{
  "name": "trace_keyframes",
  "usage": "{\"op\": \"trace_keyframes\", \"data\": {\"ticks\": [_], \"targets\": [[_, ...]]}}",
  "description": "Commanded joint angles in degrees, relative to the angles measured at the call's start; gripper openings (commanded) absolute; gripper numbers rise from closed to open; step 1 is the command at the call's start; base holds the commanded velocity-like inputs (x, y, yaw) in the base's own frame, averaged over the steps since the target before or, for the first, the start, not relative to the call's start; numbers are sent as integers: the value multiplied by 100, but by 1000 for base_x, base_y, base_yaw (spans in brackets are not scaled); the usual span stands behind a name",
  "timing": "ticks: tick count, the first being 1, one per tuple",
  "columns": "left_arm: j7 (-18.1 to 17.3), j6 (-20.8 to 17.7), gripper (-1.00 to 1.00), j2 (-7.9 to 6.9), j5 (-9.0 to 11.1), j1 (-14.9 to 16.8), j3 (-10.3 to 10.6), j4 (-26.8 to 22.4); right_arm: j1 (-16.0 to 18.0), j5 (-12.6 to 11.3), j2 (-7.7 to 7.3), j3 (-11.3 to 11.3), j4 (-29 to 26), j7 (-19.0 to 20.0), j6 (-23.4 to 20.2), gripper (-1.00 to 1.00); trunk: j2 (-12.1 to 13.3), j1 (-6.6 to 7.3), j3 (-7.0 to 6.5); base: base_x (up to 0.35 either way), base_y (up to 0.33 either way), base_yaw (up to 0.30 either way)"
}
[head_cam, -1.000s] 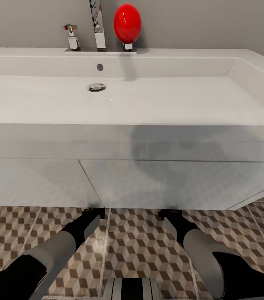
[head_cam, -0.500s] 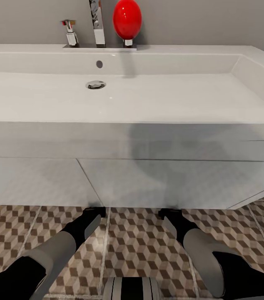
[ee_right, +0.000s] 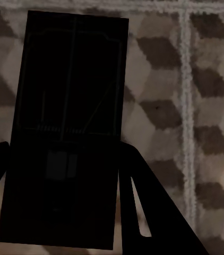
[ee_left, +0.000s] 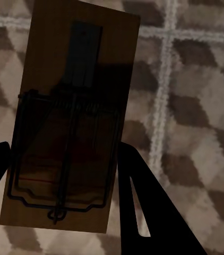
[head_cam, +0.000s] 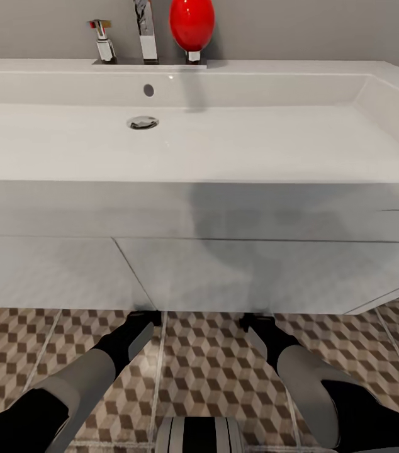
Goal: Take the four mousetraps from the cabinet in the bathroom and place them on the bathroom floor. Make sure all four end up on the same floor surface, and ensure that at least two of them are either under or directly next to the same bathroom sink.
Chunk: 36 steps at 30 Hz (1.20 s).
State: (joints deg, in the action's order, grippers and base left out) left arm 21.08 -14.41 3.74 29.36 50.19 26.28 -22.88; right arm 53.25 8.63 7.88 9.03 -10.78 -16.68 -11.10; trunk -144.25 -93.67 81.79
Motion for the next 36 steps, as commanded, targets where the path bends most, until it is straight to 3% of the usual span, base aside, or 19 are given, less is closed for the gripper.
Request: {"op": "trace_keyframes", "data": {"ticks": [1, 18, 21, 29, 36], "targets": [[45, -27, -100, -5, 35, 263, 44, -14, 1, 42, 4, 44, -12, -2, -33, -100, -3, -1, 26, 0, 0, 0], [46, -27, -100, -5, 35, 263, 44, -14, 1, 42, -5, 46, -20, 6, -33, -100, -4, -4, 48, 0, 0, 0], [44, -27, -100, -5, 35, 263, 41, -14, 1, 42, -6, 46, -20, 12, -33, -100, -9, -11, 114, 0, 0, 0], [46, -27, -100, -5, 35, 263, 44, -14, 1, 42, -6, 46, -21, 14, -33, -100, -9, -11, 114, 0, 0, 0], [44, -27, -100, -5, 35, 263, 44, -14, 1, 42, -6, 46, -29, 13, -33, -100, -15, -24, 225, 0, 0, 0]]}}
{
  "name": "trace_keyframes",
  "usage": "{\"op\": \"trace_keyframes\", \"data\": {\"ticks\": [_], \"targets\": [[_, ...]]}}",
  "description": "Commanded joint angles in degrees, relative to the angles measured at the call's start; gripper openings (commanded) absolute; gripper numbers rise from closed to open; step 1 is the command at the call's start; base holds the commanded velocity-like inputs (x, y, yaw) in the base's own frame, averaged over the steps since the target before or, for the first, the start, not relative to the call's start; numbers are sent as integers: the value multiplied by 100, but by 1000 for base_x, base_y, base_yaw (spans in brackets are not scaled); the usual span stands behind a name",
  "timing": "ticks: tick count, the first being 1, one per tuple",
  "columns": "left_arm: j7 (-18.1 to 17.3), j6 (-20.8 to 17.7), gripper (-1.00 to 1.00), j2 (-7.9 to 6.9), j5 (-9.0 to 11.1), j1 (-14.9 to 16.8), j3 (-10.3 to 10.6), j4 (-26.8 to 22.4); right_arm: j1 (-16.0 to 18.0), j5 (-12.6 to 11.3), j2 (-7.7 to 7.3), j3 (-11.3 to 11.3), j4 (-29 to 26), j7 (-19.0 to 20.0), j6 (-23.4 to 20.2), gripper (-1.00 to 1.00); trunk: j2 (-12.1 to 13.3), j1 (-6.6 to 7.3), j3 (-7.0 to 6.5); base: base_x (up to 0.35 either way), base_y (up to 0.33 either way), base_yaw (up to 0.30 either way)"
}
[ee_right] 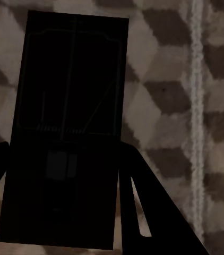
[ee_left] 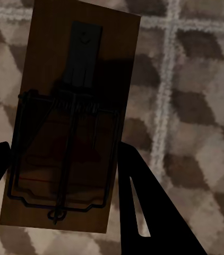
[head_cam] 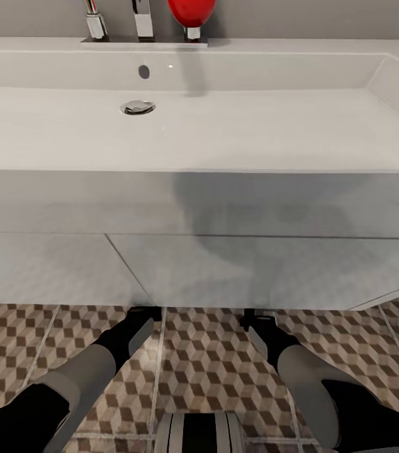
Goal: Take the four mousetraps from the cabinet in the bathroom and place them on the bathroom floor. Make sure all four end up on the same floor surface, and ensure that at least two of them are either under or directly next to the same bathroom sink.
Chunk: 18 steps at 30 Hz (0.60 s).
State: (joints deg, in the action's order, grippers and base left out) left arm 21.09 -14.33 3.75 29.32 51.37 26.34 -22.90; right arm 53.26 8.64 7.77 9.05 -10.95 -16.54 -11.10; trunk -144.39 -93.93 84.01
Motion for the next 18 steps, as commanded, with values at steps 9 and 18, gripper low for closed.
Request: {"op": "trace_keyframes", "data": {"ticks": [9, 18], "targets": [[44, -35, -100, -6, 39, 145, 38, -12, 0, 49, 5, 44, -16, -4, -33, -100, -5, -7, 69, 0, 0, 0], [45, -35, -100, -6, 39, 145, 38, -12, 0, 50, 5, 44, -21, -2, -33, -100, -5, -7, 69, 0, 0, 0]]}}
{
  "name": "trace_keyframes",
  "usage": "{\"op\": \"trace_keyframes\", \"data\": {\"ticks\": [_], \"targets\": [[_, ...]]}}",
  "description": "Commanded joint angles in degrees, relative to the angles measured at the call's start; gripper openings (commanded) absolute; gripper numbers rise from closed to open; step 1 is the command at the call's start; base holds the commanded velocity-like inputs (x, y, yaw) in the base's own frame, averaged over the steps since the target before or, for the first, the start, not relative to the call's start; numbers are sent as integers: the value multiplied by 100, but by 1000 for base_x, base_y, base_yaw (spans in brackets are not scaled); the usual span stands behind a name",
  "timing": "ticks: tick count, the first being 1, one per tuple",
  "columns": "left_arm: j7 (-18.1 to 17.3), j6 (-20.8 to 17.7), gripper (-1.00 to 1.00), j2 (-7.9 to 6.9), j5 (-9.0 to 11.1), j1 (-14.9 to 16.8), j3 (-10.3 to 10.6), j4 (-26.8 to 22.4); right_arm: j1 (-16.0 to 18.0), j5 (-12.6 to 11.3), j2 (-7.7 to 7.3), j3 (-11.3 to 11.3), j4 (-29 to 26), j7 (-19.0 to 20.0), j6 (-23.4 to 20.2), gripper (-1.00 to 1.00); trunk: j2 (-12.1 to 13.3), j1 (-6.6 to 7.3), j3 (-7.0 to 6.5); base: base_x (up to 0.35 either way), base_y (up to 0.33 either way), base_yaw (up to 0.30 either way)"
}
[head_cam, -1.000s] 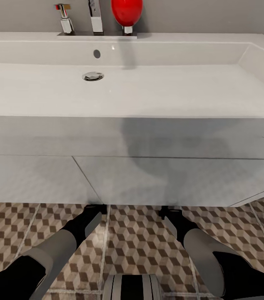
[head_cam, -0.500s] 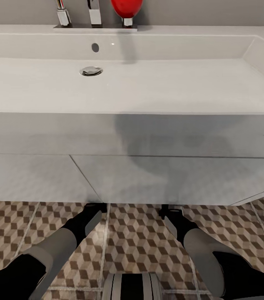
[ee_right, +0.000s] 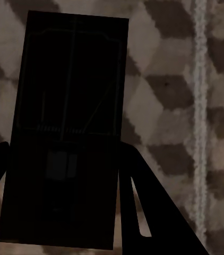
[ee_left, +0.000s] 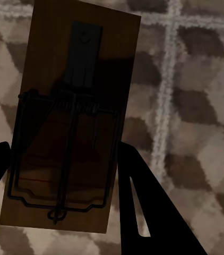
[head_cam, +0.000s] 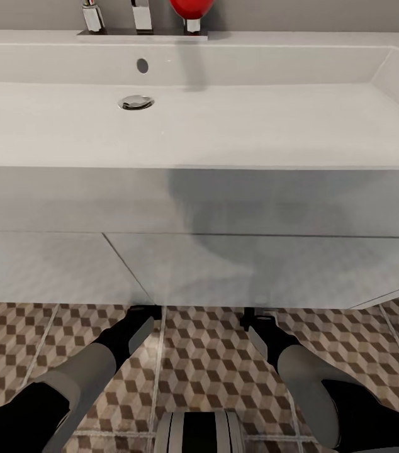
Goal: Take the four mousetraps from the cabinet in the bathroom and place them on the bathroom floor. Make sure all four end up on the same floor surface, and ensure that at least two of them are either under or directly next to the same bathroom sink.
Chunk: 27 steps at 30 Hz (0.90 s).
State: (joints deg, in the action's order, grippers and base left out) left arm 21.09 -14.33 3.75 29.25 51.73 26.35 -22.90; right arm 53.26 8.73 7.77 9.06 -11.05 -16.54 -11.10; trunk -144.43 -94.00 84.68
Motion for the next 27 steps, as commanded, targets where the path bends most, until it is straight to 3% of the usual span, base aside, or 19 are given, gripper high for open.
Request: {"op": "trace_keyframes", "data": {"ticks": [1, 27], "targets": [[44, -34, -100, -6, 46, 109, 36, -12, 0, 41, 5, 43, -12, -3, -33, -100, -1, 1, 3, 0, 0, 0], [42, -34, -100, -6, 46, 109, 36, -12, 0, 41, 9, 62, -47, 2, -31, -100, -1, 1, 3, 0, 0, 0]]}}
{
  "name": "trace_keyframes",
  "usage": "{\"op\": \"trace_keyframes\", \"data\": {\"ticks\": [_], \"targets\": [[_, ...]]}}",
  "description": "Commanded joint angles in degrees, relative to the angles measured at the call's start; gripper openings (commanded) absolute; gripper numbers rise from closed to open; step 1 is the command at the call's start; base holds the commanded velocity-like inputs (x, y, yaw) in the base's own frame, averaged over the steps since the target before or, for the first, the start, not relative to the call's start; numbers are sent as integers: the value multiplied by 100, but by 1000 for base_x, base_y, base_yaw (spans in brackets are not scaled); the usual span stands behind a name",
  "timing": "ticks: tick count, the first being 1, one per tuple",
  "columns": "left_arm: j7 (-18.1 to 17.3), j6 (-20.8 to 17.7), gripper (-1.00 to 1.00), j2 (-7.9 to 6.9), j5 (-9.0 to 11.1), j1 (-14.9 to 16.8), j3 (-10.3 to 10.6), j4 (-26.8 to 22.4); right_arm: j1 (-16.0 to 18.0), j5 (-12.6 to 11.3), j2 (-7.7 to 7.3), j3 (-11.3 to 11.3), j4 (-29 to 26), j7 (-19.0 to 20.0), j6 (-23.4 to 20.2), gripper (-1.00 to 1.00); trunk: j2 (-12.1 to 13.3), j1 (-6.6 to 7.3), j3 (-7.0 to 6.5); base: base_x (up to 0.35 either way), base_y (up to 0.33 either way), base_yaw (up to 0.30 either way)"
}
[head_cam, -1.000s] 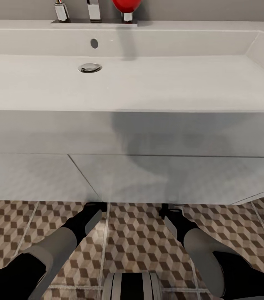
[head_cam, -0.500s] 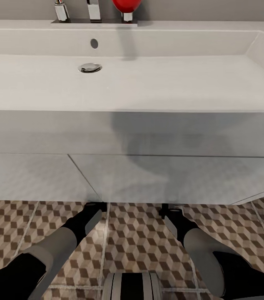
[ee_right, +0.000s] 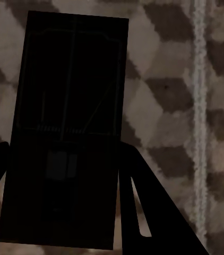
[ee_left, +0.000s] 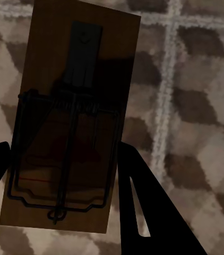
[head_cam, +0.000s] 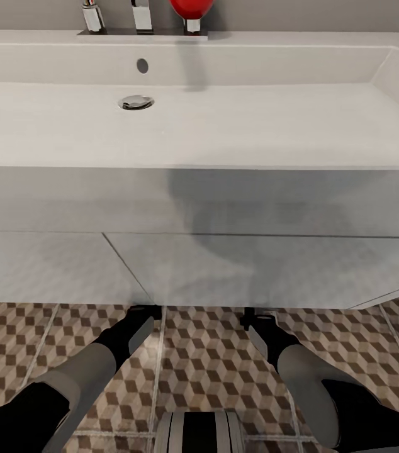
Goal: Take the four mousetraps from the cabinet in the bathroom and place them on the bathroom floor. Make sure all four end up on the same floor surface, and ensure that at least two of them are either under or directly next to the same bathroom sink.
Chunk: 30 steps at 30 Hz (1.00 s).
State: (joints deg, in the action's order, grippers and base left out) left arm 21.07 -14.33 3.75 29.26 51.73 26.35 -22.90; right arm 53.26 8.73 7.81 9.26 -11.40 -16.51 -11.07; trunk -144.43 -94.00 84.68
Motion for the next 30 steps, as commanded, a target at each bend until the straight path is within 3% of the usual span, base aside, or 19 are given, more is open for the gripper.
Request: {"op": "trace_keyframes", "data": {"ticks": [1, 4, 20, 26, 30], "targets": [[43, -34, -100, -6, 45, 109, 37, -12, 0, 41, 6, 41, -12, -1, -34, -100, -1, 1, 3, 0, 0, 0], [41, -34, -100, -6, 45, 109, 37, -12, 0, 48, 14, 41, -12, -1, -29, -100, -5, -7, 69, 0, 0, 0], [45, -34, -100, -6, 45, 109, 37, -12, 0, 50, 27, 40, -12, -1, -18, -100, -5, -7, 69, 0, 0, 0], [45, -34, -100, -6, 45, 109, 37, -12, 0, 50, 27, 36, -12, -1, -18, -100, -13, -22, 202, 0, 0, 0], [46, -34, -100, -6, 45, 109, 37, -12, 0, 50, 27, 33, -12, -1, -18, -100, -13, -22, 202, 0, 0, 0]]}}
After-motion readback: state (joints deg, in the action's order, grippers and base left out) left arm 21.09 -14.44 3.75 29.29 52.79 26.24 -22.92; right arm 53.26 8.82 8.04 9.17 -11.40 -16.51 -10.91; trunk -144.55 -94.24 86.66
